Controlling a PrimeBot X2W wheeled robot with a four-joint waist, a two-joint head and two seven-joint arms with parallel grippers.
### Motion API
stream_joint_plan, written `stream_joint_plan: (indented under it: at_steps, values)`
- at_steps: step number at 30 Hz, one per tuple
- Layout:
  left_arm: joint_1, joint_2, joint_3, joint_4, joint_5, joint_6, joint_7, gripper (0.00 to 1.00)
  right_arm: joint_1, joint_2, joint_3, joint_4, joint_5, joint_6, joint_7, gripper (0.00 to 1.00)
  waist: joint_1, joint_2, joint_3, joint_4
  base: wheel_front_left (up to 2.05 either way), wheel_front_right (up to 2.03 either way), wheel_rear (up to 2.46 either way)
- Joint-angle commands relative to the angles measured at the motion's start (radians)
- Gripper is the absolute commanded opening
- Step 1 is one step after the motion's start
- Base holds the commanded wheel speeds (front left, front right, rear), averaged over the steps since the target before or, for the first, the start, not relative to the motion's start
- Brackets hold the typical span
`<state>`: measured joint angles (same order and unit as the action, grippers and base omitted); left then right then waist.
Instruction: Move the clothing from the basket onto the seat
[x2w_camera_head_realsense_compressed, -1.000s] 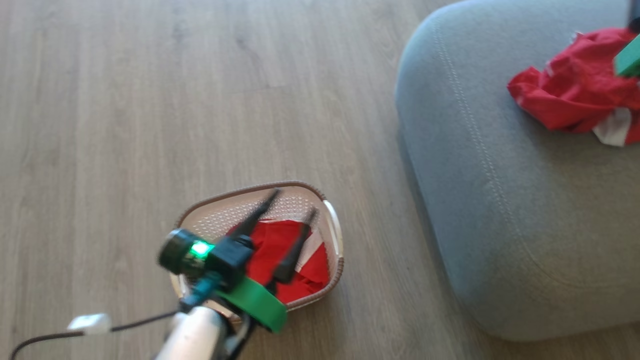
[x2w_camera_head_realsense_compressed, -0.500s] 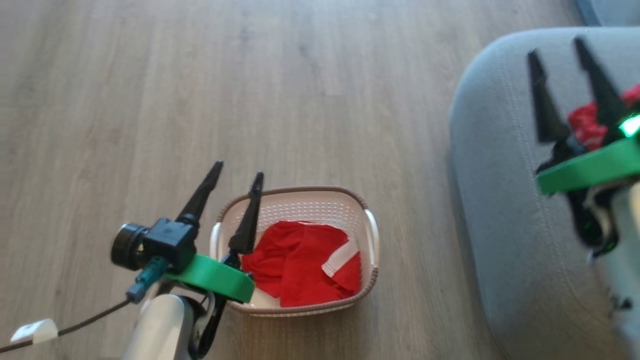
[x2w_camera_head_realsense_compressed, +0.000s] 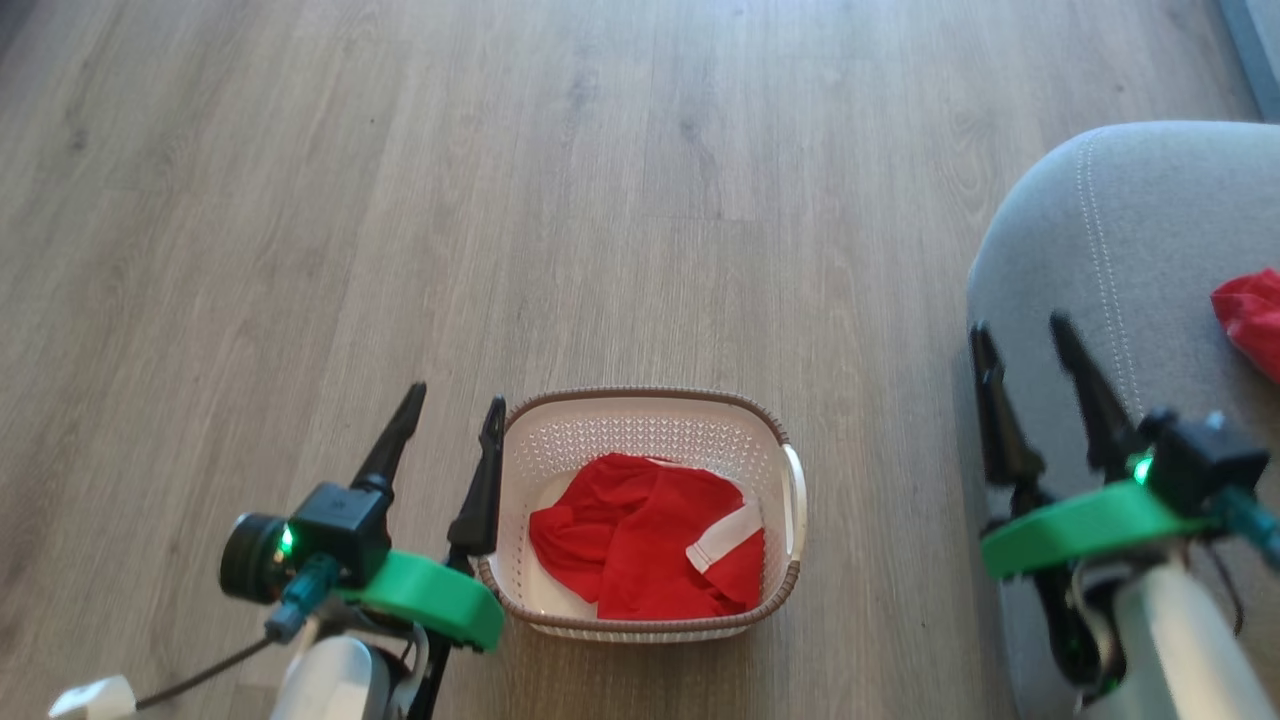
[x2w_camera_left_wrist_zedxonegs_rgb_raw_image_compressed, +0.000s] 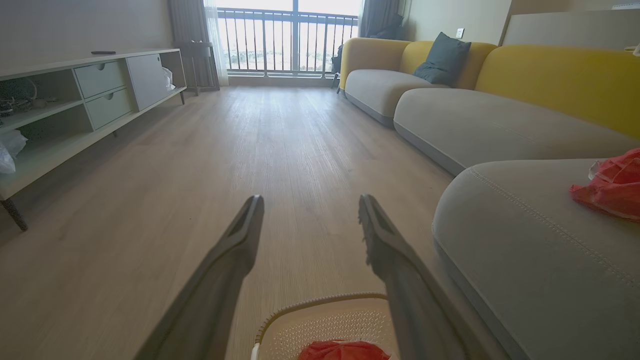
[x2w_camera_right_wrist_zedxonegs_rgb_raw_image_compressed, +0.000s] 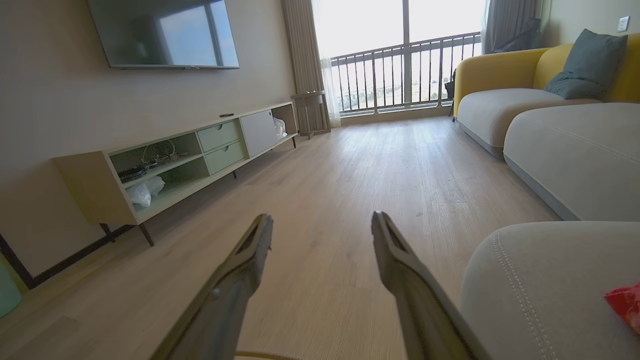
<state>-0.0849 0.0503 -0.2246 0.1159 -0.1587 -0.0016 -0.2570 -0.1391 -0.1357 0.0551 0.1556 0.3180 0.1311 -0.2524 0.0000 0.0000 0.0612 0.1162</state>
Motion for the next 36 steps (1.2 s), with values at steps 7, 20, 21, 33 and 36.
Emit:
stream_joint_plan:
  at_steps: [7,20,21,33,36]
  values:
    - [-0.003,0.0,0.006,-0.014,0.018,0.028,-0.005,1.0,0.086,0.047,-0.023,-0.008,-0.059,0.0,-0.009,1.0,0.0,0.0,0.005,-0.002,0.0,0.0,0.0]
    - [0.001,0.0,0.013,-0.016,-0.006,0.044,-0.005,1.0,0.086,0.075,-0.053,0.002,-0.071,0.0,-0.009,1.0,0.0,0.0,-0.004,-0.026,0.0,0.0,0.0]
    - [0.001,0.0,0.011,-0.017,-0.008,0.044,-0.005,1.0,0.085,0.075,-0.052,0.002,-0.07,0.0,-0.009,1.0,0.0,0.0,-0.004,-0.026,0.0,0.0,0.0]
    - [0.0,0.0,-0.002,-0.015,-0.016,0.045,-0.005,1.0,0.08,0.078,-0.046,0.002,-0.071,0.0,-0.009,1.0,0.0,0.0,0.002,-0.023,0.0,0.0,0.0]
    - [-0.001,0.0,-0.001,-0.014,-0.016,0.043,-0.005,1.0,0.077,0.078,-0.043,0.005,-0.073,0.0,-0.009,1.0,0.0,0.0,0.001,-0.024,0.0,0.0,0.0]
